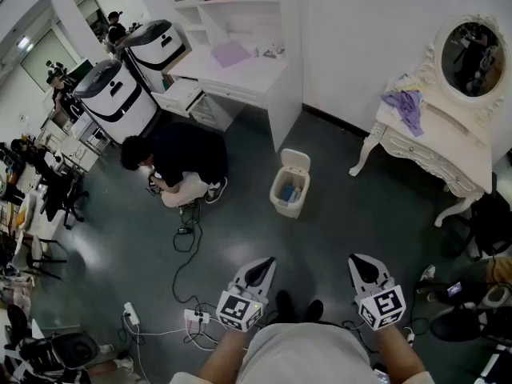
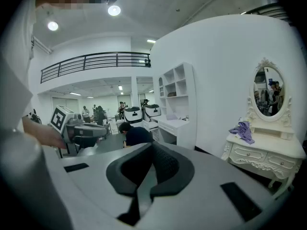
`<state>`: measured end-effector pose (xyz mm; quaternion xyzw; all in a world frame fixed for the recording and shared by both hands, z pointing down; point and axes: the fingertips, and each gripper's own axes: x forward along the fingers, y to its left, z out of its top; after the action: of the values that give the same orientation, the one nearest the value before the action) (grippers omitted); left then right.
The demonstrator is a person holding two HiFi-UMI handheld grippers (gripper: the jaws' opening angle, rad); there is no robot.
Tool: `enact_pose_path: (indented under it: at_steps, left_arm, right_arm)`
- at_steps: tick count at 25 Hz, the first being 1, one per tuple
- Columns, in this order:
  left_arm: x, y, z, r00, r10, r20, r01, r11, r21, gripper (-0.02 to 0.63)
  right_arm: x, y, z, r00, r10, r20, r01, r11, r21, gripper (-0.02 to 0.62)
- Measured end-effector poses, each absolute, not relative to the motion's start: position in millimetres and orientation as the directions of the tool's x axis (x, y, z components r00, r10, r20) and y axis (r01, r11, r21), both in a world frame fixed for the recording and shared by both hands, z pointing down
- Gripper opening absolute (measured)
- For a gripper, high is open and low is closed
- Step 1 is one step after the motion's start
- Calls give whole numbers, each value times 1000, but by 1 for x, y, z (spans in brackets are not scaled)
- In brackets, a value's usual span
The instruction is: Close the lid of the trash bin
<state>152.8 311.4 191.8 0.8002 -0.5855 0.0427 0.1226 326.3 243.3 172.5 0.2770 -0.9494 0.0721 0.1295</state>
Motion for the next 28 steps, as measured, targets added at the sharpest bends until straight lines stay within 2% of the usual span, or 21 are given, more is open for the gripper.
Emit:
enact_pose_path:
  at_steps: [19,28]
  left_arm:
    - [143,317,191,355,-914,196,-932,-329,153,14]
    - [125,316,198,384,-899,209,-921,-358,154,14]
  right_arm:
    - [304,257,170,-814,-512,276,-546,836,-61,12]
    - [283,258,177,-797,-527,296,-567,822,-63,41]
